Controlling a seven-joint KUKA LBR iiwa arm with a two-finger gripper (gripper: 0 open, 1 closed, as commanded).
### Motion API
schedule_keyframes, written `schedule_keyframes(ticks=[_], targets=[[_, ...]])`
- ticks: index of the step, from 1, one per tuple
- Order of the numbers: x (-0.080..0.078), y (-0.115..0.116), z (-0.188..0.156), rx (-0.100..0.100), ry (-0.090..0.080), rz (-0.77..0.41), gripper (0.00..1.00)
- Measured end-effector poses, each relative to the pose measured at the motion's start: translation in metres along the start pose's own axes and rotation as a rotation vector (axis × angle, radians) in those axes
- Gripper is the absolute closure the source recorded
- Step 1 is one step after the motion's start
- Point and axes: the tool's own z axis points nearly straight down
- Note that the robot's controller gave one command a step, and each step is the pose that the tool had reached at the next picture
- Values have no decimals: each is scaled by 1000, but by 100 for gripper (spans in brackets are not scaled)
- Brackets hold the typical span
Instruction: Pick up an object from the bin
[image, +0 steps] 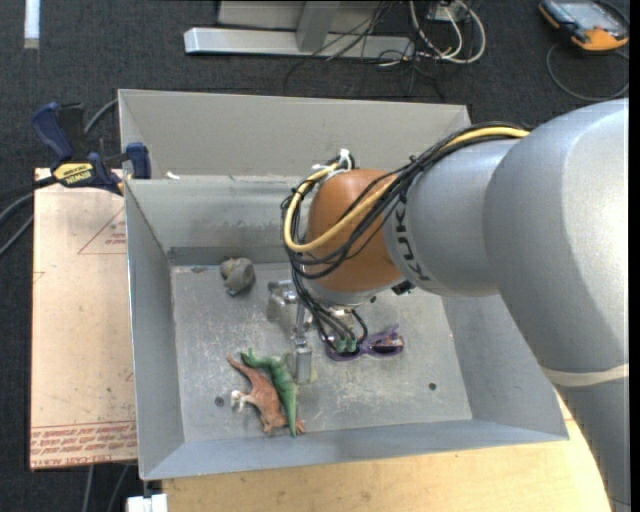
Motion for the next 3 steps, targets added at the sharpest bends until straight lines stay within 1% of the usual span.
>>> schedule_keyframes(ticks=[1, 2, 3], targets=[[8, 13, -6, 1, -16, -367, 0], [70, 60, -12, -1, -18, -294, 0], [54, 80, 1, 3, -19, -531, 0]])
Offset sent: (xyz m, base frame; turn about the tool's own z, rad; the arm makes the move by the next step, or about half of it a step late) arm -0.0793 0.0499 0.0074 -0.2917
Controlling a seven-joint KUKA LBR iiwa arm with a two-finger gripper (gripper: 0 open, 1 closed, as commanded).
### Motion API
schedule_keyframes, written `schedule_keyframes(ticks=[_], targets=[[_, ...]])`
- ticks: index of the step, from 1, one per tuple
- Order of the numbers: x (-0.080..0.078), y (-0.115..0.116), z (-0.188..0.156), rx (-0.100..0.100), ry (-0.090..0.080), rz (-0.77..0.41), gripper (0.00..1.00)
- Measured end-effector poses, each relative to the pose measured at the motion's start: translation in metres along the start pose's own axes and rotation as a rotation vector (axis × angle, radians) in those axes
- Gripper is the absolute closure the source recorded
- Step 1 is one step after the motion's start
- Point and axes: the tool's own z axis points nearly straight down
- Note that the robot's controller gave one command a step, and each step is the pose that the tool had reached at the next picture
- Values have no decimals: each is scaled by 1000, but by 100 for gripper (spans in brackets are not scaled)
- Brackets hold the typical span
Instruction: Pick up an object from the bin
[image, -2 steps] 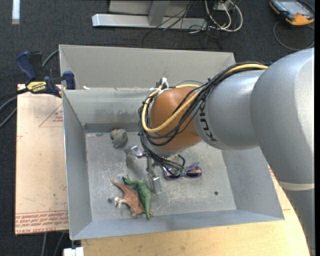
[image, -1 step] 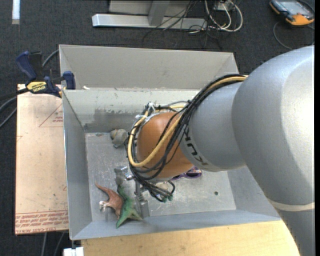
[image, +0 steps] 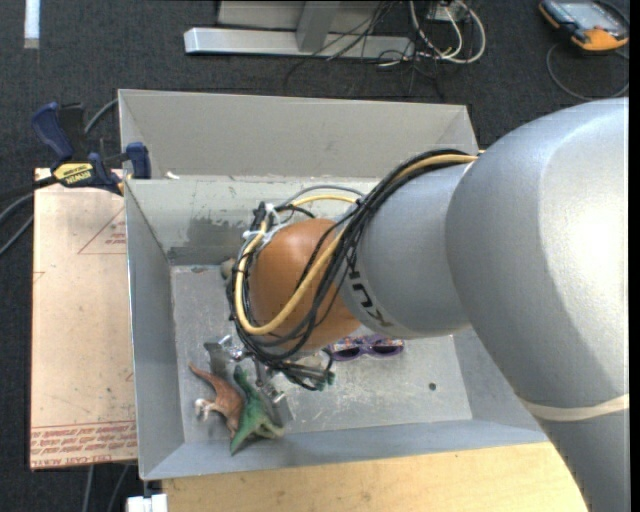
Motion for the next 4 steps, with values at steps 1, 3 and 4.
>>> schedule_keyframes(ticks=[1, 3, 4], targets=[[-18, 24, 2, -1, 0, 79, 0], [-12, 43, -3, 22, -11, -273, 100], [-11, 42, -3, 22, -10, -272, 100]])
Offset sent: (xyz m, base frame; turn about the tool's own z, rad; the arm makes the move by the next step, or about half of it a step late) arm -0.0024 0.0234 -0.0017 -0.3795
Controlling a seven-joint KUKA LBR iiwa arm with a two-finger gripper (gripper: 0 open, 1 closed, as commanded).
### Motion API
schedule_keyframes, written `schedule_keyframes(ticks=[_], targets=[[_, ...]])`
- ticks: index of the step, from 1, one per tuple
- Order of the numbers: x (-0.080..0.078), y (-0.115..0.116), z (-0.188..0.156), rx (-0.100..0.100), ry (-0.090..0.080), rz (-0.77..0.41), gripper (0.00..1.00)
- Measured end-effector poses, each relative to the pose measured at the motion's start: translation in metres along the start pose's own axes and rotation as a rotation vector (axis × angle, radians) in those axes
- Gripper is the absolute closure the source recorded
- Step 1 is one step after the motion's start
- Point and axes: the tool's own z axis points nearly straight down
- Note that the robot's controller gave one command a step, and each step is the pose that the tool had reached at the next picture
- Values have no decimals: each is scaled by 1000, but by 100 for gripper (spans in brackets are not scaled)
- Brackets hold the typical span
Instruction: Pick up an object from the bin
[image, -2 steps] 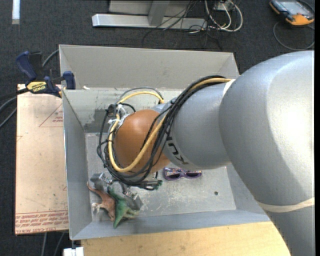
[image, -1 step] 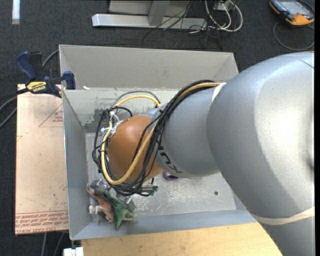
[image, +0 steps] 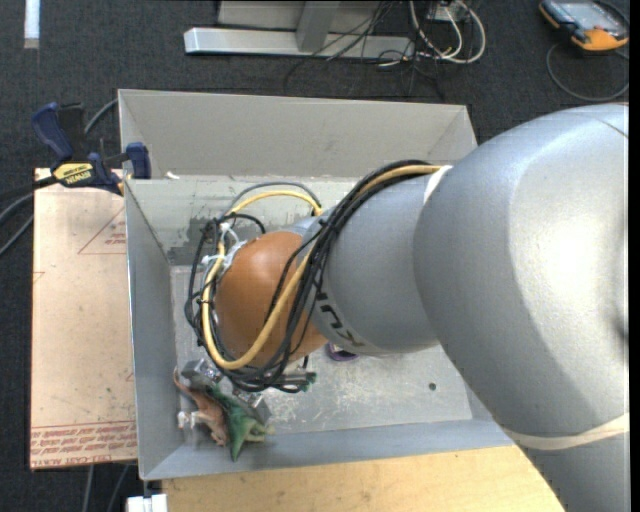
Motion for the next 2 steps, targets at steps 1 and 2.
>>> schedule_keyframes(ticks=[1, 2], targets=[[1, 2, 0, 11, -2, -29, 100], [6, -6, 2, 9, -11, -87, 100]])
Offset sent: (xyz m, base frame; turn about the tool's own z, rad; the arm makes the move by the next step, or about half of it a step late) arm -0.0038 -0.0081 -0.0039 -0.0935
